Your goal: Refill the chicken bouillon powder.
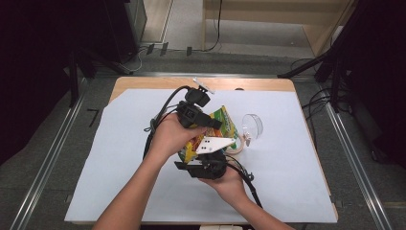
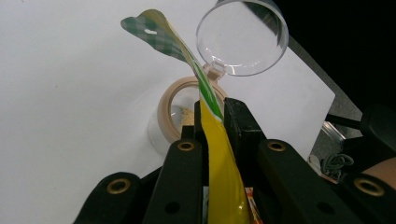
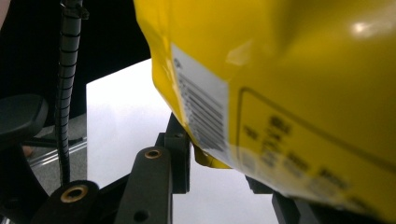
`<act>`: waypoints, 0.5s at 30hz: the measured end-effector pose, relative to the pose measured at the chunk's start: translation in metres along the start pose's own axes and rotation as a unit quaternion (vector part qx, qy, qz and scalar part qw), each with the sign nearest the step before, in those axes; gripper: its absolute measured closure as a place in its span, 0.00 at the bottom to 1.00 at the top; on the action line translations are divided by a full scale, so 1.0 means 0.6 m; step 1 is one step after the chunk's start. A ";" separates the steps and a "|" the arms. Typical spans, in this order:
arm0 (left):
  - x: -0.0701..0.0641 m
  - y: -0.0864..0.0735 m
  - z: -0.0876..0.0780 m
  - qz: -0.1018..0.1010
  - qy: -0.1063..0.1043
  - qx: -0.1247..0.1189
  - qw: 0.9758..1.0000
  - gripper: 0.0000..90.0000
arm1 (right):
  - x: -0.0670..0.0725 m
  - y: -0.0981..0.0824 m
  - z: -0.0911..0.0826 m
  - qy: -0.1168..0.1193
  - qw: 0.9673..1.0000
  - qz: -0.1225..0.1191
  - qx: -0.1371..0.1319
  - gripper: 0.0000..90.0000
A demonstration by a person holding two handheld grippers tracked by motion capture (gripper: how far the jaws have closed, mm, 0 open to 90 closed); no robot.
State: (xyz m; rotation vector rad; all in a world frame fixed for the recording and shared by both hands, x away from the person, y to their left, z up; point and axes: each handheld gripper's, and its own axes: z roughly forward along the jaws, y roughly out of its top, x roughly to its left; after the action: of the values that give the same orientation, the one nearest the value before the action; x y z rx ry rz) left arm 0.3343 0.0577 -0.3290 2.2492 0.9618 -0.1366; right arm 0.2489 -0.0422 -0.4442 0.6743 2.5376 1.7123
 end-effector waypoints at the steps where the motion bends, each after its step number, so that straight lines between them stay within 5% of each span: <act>1: 0.000 0.000 0.000 0.000 0.000 0.000 1.000 0.94 | 0.000 0.000 0.000 0.000 1.000 0.000 0.000 0.76; 15: -0.001 -0.003 0.001 -0.006 -0.005 0.001 1.000 0.93 | 0.000 -0.001 0.001 -0.005 1.000 -0.001 -0.001 0.76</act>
State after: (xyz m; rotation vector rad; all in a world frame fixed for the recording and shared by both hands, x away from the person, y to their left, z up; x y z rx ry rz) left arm 0.3328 0.0577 -0.3305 2.2425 0.9704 -0.1525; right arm 0.2489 -0.0418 -0.4449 0.6787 2.5282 1.7065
